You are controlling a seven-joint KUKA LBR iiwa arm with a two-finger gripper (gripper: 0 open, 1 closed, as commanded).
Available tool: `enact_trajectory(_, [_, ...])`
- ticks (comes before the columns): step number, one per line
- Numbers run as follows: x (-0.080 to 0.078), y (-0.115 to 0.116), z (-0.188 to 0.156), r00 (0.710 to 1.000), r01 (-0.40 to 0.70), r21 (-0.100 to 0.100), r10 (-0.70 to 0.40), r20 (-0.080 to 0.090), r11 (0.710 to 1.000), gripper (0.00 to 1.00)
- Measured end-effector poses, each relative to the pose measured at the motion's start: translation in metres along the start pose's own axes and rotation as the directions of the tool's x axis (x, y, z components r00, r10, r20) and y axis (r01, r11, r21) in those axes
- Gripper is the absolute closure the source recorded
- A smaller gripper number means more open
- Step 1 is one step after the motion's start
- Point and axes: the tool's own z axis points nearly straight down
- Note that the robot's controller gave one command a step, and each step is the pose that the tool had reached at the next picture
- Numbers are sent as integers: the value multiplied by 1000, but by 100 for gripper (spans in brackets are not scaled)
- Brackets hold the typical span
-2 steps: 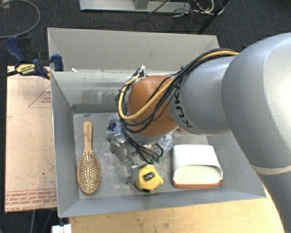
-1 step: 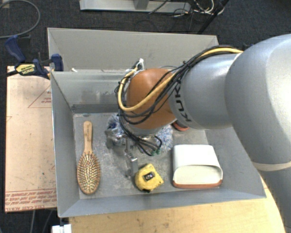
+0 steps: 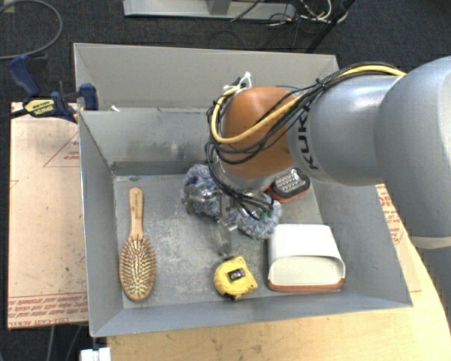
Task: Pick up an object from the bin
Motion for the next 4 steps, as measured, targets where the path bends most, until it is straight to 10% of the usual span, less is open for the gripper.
enact_trajectory(2, [2,-33,-76,990,144,0,-144,6,990,0])
enact_trajectory(3, [7,-30,-67,1000,0,-1,0,3,1000,0])
enact_trajectory(4, [-7,-44,-19,976,-217,-5,217,7,976,100])
